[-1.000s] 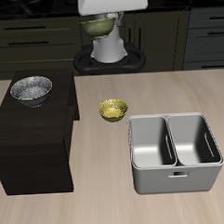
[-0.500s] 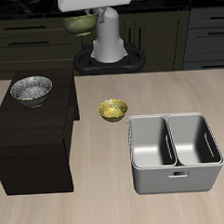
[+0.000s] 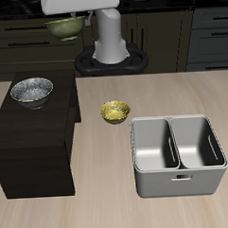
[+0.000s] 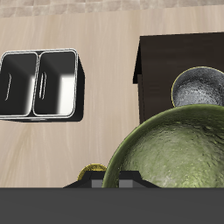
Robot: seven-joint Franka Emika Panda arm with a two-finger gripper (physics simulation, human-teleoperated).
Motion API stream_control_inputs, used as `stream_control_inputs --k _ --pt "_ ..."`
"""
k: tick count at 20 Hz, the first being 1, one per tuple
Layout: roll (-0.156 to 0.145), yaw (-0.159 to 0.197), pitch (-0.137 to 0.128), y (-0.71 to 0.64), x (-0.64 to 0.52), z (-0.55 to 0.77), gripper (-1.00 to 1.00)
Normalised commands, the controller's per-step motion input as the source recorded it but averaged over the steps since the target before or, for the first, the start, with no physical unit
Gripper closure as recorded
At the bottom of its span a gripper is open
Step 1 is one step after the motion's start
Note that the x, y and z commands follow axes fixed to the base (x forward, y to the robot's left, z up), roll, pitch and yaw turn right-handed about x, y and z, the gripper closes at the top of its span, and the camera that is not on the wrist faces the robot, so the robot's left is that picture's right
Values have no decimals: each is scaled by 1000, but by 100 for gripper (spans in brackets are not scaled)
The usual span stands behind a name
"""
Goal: Stack the green bowl on the black bowl
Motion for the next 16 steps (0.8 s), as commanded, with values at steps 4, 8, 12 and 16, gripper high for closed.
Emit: stream_control_inputs --k 4,8,12,16 --pt "25 12 0 -261 120 226 100" --pt "-53 1 -5 -295 196 158 100" --pt "-8 -4 2 -331 210 107 100" --pt "-48 -36 28 -272 206 23 100"
